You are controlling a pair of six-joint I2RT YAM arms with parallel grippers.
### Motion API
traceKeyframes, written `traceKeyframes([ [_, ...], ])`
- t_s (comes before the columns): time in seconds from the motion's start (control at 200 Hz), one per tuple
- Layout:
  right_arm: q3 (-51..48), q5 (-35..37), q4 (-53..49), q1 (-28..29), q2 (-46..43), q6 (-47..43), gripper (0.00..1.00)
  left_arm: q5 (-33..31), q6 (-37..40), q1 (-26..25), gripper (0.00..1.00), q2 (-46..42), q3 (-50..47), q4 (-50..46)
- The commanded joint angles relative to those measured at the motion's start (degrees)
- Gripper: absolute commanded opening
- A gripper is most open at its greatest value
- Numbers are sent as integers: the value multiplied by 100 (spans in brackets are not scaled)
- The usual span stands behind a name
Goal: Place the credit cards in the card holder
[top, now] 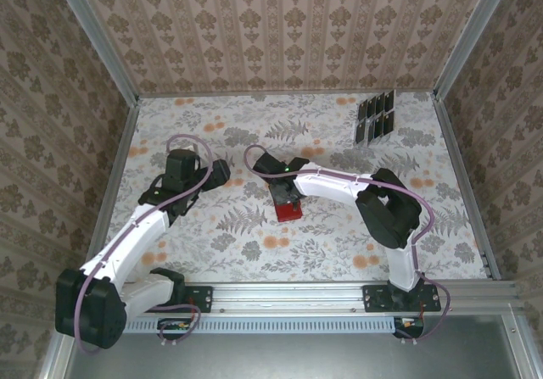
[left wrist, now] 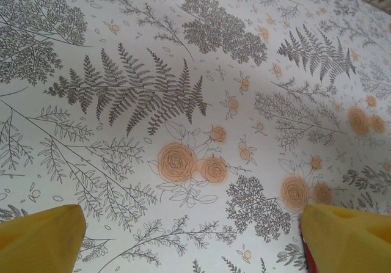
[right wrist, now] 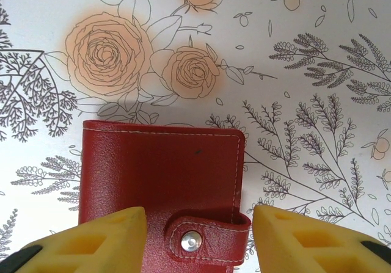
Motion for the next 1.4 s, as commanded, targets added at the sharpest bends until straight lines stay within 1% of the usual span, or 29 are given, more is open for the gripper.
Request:
traceKeyframes([
  [0.0, -164, 164, -144, 57, -1, -13, 51, 89, -71, 40, 100, 46, -20, -62],
  [0.205, -316, 156, -86, 53, -11, 31, 49, 106, -72, 36, 100, 69, -20, -37],
  [0.335, -384, 176, -85, 53, 4, 31, 43, 106, -55, 32, 100, 72, -10, -40],
  [0.485, -493, 189, -36, 50, -10, 81, 42, 115, -65, 32, 100, 73, 4, -36],
  [0.53, -535, 181, -24, 55, -35, 86, 38, 123, -70, 32, 100, 73, 6, -43],
  [0.675, -641, 159, 22, 65, -92, 100, 32, 140, -74, 39, 100, 81, 15, -42],
  [0.73, -659, 142, 25, 62, -137, 92, 33, 152, -74, 32, 100, 85, 25, -43],
  [0.8, -687, 137, 42, 86, -222, 80, 42, 156, -83, 33, 100, 74, 25, -50],
  [0.855, -701, 141, 32, 95, -299, 90, 45, 159, -83, 33, 100, 76, 25, -46],
  [1.19, -697, 159, 0, 143, -547, 116, 46, 176, -101, 25, 100, 82, 15, -32],
  [1.395, -780, 150, 37, 146, -500, 142, 47, 188, -84, 32, 100, 113, 6, -18],
])
